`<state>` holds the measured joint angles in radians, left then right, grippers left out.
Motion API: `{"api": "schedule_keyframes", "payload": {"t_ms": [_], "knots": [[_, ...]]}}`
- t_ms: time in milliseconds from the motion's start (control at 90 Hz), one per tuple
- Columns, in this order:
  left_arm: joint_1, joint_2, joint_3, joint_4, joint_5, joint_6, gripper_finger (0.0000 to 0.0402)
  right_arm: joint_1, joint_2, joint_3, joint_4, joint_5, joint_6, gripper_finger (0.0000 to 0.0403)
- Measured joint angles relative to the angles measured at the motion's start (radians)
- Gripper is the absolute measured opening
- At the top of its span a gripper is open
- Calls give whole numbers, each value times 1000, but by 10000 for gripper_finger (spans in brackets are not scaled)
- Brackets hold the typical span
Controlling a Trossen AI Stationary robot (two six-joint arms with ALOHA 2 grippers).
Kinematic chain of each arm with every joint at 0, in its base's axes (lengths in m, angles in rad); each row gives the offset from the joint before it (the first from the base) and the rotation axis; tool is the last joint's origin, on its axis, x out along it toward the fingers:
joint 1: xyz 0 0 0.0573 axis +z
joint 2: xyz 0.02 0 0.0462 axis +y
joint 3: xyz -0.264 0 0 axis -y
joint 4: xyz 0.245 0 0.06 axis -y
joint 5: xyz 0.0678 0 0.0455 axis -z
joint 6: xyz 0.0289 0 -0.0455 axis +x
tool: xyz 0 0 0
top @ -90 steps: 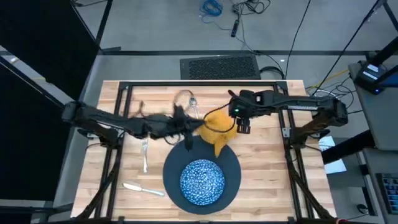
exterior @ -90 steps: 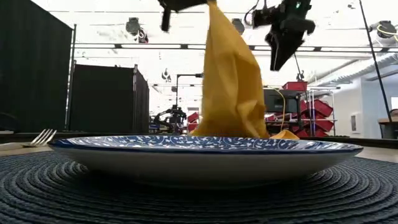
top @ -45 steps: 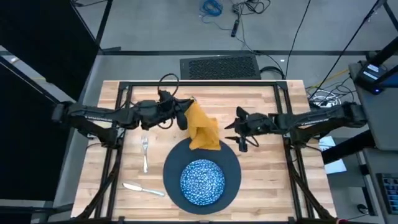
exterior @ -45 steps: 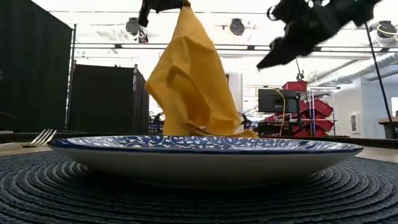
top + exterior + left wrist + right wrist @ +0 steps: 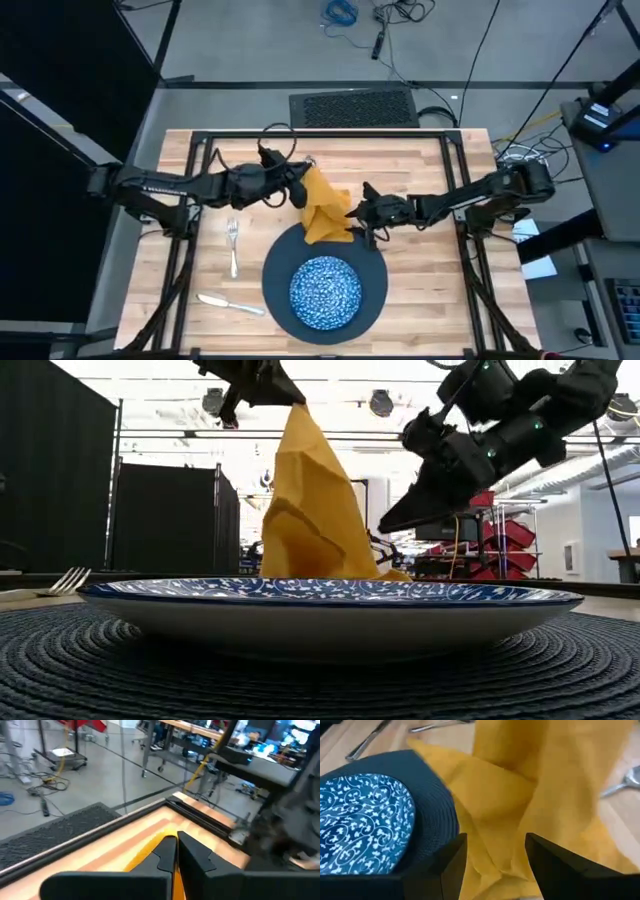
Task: Set table place
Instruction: Fold the yellow table napkin
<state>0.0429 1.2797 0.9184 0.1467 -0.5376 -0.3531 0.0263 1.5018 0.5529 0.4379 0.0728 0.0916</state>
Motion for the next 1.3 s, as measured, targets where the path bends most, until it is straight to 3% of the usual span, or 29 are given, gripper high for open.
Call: {"api": "schedule_keyframes", "payload": {"t_ms": [156,444,633,856,956,1144,1300], "knots": [[30,-2,0,10,-2,-4,0,3,30,19,89,18,-19,192],[35,-2,0,30,5,-4,0,-44,106,83,87,79,-97,192],[32,-2,0,23,47,-5,0,-107,178,143,85,209,-157,192],[7,-2,0,10,52,2,0,-145,167,176,90,429,-234,192],[7,-2,0,-10,55,2,0,-159,149,180,89,388,-236,192],[8,-2,0,-50,4,38,0,-140,109,181,29,163,-138,192],[16,-2,0,-78,-18,46,0,-82,95,180,35,160,-98,192]]}}
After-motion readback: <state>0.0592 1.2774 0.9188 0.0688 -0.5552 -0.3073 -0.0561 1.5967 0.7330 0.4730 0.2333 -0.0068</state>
